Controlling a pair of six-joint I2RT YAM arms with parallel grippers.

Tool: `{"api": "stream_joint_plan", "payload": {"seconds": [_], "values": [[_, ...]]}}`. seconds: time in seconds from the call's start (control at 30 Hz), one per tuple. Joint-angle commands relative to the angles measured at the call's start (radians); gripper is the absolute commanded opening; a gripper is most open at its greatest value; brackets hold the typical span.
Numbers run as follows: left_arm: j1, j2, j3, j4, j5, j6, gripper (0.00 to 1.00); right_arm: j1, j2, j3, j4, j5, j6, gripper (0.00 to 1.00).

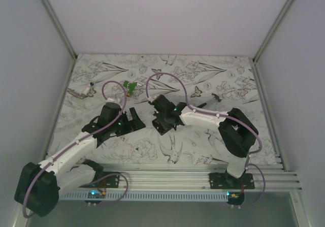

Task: Snap on the fuse box
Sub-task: Install the fuse at the fuse box base.

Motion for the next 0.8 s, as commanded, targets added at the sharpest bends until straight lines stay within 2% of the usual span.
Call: {"api": "stream_joint_plan", "payload": {"seconds": [0.0,0.5,0.77], "values": [[-0.004,-0.035,-0.027,-0.031,0.022,-0.005,1.00,0.020,0.011,-0.040,-0.108,-0.027,0.034,0.02],[-0.005,-0.057,-0.022,-0.032,0.041,0.000,1.00,0.020,-0.069,-0.014,-0.052,-0.028,0.049,0.31],[-0.005,-0.050,-0.013,-0.034,0.042,0.005,1.00,0.020,-0.091,-0.009,-0.053,-0.011,0.043,0.31]]}}
